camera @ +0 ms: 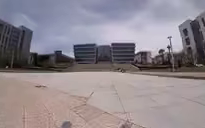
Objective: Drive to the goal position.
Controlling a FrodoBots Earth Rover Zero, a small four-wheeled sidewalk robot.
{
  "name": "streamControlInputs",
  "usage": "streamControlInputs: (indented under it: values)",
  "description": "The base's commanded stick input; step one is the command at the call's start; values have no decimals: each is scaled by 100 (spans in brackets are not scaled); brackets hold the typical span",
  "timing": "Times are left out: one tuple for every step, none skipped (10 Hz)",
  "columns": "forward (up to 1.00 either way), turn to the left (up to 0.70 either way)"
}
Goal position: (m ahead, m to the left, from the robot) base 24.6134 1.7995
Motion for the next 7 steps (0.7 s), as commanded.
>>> streamControlInputs:
  values:
    - [70,0]
    - [70,0]
    - [70,0]
    - [70,0]
    - [70,0]
    - [70,0]
    - [70,0]
